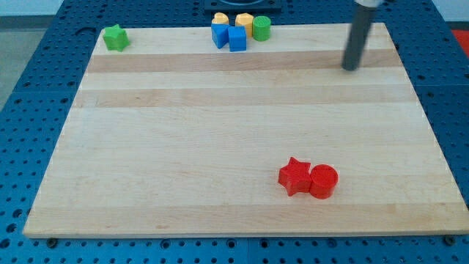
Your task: Move the red blocks parallel to each other
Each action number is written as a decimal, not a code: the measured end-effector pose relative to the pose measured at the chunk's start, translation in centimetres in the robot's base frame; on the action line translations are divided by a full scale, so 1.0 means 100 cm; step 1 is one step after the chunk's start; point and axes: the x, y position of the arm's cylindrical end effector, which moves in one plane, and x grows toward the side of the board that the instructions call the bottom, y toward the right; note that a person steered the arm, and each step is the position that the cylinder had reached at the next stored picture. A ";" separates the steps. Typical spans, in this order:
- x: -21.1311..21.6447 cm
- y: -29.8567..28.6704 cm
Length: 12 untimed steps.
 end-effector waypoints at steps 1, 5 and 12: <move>0.067 0.025; 0.229 -0.086; 0.278 -0.265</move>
